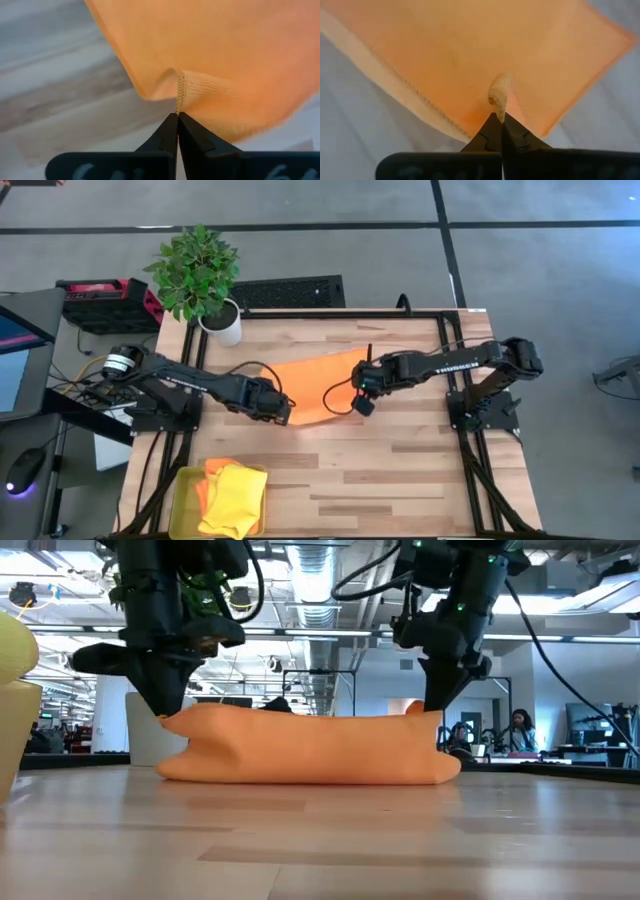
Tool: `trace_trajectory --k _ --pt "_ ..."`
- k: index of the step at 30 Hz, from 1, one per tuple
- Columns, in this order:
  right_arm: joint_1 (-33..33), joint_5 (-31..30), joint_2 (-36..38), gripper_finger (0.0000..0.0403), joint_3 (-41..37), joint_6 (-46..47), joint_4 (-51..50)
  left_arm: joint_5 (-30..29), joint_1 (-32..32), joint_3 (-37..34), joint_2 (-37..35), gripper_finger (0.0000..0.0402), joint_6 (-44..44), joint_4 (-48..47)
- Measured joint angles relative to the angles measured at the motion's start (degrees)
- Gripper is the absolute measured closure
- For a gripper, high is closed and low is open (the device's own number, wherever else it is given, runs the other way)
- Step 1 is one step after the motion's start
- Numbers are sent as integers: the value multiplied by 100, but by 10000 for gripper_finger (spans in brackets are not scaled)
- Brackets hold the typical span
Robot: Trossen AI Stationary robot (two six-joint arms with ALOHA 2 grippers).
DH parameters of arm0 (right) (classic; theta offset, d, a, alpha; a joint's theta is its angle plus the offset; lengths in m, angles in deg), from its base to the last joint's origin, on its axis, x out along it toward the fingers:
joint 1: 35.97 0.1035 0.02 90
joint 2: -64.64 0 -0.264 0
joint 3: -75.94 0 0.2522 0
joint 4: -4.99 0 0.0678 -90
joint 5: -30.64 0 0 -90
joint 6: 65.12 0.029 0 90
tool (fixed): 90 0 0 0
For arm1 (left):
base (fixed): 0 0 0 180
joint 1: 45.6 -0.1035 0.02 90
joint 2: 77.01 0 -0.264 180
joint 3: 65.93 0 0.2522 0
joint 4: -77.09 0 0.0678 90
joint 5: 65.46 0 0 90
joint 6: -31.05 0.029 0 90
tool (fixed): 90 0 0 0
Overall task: Fold microfiber towels
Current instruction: Fold the orange microfiber towel
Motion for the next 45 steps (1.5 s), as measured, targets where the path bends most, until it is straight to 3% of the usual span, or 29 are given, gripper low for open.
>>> trace_trajectory --k 11,25,38,45 --pt "-858 -445 33 397 0 -446 129 -5 -810 0 0 401 405 -119" --pt "-1729 -422 -122 397 -1 -1041 907 -256 -1816 0 0 401 770 -196" --pt "-1935 -396 -148 366 -2 -1252 929 -502 -1928 0 0 398 815 -42" --pt "-1931 -398 -148 333 -2 -1443 1090 -652 -1948 0 31 366 690 187"
